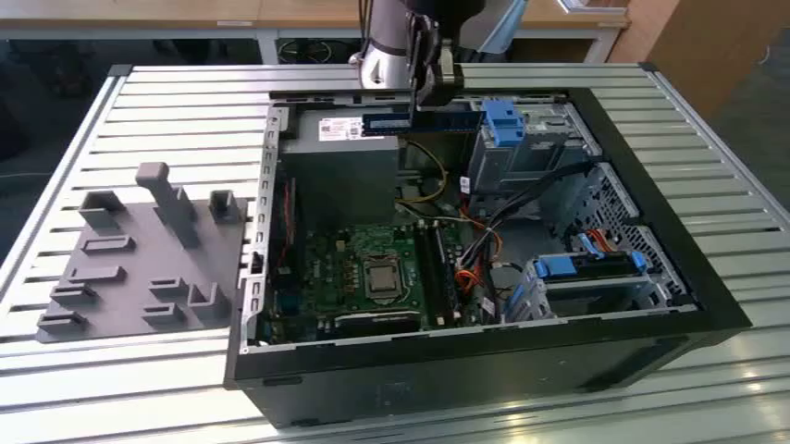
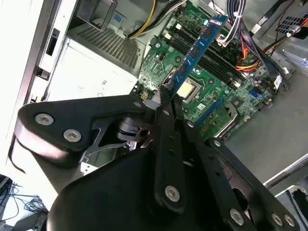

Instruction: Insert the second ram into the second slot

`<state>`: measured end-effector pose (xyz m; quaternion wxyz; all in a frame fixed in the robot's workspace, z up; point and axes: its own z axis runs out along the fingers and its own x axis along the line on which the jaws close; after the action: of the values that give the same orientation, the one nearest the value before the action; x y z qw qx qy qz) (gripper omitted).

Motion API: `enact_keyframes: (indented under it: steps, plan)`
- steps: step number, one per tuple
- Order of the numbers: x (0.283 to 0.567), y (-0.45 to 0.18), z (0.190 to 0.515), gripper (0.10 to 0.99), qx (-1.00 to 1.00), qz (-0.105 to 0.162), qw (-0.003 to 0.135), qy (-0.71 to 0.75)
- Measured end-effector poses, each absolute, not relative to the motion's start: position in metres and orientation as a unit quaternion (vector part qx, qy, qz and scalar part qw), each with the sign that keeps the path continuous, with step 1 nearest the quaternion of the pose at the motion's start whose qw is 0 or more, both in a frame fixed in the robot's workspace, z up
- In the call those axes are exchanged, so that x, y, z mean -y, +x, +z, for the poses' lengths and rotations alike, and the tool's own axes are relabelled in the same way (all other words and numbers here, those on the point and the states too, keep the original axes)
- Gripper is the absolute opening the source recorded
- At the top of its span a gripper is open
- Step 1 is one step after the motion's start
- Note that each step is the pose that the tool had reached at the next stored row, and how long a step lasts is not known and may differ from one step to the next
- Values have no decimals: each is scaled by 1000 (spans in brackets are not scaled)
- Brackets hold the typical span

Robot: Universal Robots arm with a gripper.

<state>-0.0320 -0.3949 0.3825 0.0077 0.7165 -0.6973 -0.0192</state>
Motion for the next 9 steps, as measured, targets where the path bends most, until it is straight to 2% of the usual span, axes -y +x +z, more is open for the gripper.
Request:
enact_keyframes:
  steps: [9]
  plan:
    - [396, -32, 383, 137, 697, -19, 8, 716]
